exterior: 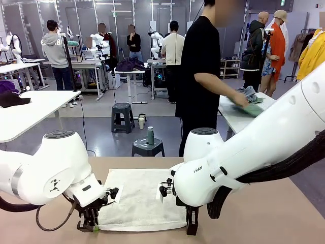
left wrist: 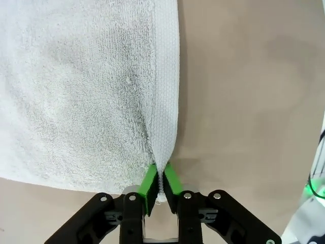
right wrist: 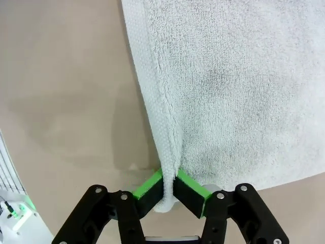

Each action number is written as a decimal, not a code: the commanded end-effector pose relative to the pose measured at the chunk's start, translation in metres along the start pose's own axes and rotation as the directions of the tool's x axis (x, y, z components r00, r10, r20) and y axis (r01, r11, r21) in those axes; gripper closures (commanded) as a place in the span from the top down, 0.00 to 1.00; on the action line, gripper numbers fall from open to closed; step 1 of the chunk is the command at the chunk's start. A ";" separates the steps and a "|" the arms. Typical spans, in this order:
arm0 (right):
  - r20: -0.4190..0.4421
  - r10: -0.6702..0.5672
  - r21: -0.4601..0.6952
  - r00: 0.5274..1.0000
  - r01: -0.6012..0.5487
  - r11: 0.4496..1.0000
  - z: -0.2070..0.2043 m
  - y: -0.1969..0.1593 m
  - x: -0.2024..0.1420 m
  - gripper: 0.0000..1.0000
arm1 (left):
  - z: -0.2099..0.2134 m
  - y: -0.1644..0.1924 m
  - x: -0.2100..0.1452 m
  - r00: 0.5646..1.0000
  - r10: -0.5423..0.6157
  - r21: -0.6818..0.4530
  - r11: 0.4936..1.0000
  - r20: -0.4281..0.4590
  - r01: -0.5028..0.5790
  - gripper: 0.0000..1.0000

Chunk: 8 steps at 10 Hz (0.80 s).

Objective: Fold the towels and place them in the basket.
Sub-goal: When a person lays out a Towel with hook on the table, fold it in half twice.

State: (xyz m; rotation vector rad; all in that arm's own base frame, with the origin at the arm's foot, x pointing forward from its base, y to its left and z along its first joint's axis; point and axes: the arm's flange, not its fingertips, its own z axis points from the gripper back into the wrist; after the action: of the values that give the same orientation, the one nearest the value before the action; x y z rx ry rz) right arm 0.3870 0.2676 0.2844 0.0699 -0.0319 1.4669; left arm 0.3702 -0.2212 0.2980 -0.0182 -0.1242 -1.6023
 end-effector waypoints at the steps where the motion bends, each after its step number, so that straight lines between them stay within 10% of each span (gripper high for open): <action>1: 0.013 -0.023 0.023 1.000 0.022 0.999 0.019 0.001 0.000 0.00 | 0.006 -0.015 -0.001 0.999 0.018 -0.029 0.999 -0.031 -0.019 0.00; 8: 0.059 -0.053 -0.002 0.997 0.053 0.999 0.084 -0.005 0.006 0.00 | 0.061 0.011 0.014 1.000 0.023 0.070 0.997 -0.021 -0.022 0.00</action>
State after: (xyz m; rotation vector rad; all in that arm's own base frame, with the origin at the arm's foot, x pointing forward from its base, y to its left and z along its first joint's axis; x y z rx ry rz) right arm 0.3938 0.2687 0.3687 0.1017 -0.0801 1.4113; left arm 0.3732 -0.2269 0.3528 0.0023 -0.1561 -1.5972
